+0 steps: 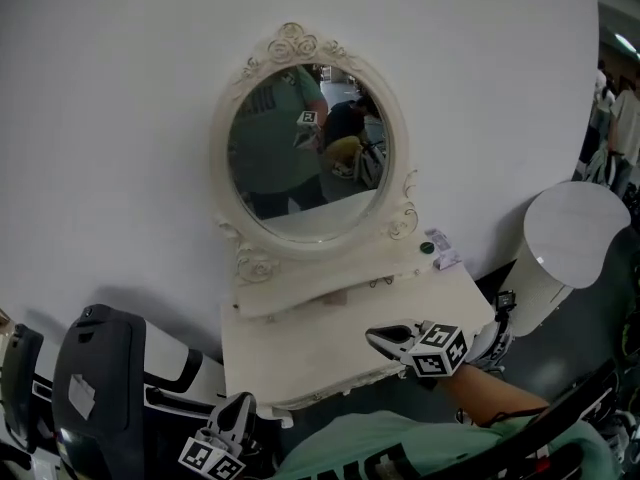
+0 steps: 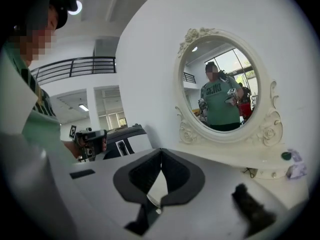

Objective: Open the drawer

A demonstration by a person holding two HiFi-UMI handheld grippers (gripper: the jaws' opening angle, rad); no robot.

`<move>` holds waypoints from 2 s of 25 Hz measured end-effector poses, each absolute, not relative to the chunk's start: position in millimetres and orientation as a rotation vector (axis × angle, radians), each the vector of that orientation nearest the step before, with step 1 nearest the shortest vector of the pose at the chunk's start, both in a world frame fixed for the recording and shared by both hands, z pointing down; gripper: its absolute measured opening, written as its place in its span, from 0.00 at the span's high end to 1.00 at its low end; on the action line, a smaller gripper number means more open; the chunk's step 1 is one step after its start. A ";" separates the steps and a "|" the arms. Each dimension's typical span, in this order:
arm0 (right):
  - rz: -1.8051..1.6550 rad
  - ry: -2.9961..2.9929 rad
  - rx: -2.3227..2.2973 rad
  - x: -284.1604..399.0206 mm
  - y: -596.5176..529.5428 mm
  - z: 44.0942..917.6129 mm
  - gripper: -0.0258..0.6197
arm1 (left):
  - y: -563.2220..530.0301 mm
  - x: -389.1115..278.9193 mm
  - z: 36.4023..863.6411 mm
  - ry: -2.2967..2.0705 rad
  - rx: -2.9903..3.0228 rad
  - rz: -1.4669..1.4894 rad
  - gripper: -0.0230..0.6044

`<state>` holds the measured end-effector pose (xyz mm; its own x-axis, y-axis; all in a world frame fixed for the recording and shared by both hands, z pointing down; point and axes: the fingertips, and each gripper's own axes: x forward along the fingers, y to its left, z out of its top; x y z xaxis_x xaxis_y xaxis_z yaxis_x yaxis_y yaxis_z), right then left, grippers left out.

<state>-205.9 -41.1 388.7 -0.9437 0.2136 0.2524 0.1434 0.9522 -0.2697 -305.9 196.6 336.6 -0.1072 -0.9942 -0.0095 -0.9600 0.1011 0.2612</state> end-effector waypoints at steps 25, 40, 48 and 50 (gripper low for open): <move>0.335 -2.805 -0.270 -311.1 -59.7 382.5 0.94 | 149.6 -414.9 337.9 -2.109 2.050 -0.354 0.95; 0.390 -2.814 -0.556 -344.7 -181.3 387.5 0.94 | 42.8 -399.5 329.5 -2.266 1.838 -0.287 0.95; 0.390 -2.866 -0.388 -372.6 -191.8 386.0 0.94 | 25.8 -450.8 328.0 -2.176 1.993 -0.263 0.95; 0.426 -2.865 -0.345 -379.7 -183.1 386.7 0.94 | 30.6 -464.7 326.7 -2.147 2.018 -0.260 0.95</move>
